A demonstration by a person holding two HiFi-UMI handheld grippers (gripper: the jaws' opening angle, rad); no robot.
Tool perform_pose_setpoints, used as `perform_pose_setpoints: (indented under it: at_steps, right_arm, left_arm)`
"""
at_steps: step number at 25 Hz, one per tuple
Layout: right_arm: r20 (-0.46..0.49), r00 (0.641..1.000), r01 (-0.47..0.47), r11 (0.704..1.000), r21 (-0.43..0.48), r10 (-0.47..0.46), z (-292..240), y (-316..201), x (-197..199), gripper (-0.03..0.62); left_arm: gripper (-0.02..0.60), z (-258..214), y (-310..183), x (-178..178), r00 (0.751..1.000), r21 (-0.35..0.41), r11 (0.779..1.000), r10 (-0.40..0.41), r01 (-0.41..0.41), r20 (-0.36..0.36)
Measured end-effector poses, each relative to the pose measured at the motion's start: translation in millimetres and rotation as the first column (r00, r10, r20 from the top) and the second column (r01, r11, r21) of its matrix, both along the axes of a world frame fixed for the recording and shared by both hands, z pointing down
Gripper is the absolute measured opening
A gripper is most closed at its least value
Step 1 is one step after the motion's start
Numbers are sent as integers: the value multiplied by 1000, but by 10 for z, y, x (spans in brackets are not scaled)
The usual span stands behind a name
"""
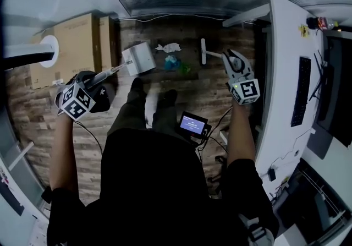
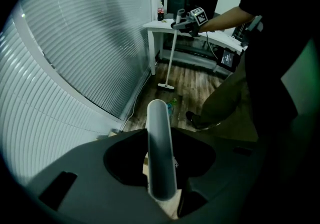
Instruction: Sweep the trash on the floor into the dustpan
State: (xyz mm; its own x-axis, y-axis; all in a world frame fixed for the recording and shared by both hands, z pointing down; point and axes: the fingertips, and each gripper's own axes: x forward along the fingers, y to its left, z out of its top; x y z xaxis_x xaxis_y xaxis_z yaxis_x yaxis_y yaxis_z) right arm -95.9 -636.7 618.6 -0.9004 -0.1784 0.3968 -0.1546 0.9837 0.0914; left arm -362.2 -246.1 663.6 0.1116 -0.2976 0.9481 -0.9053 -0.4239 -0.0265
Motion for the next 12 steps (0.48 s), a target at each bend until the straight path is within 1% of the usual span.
perform_pose_setpoints:
  at_steps: [2,4,7,9,12]
  right_arm:
    - [-21,997,69,997,-35,-70,43,219,-238,84]
    - [-13,997,76,993,-91,-78,55,336,-357,91]
    - [17,999,41,984,-173,-38,90,469,-434,100]
    - [35,999,10,981,-196,-3,101,577,-450,101]
    - [75,992,-79,971,-227,98,95,666,-471,109]
  left_arm:
    - [130,-2,-20,5,1000,4,1000,4,-4,-3]
    - [130,8,-60,14,1000,19,1000,8,-8,-11]
    - [129,14,-102,10,1000,36,999,19,-18,-23]
    - [130,7,-115,1,999,37,999,27,-26,-35]
    - [130,5,-125,-34,998,28,999,45,-44,-49]
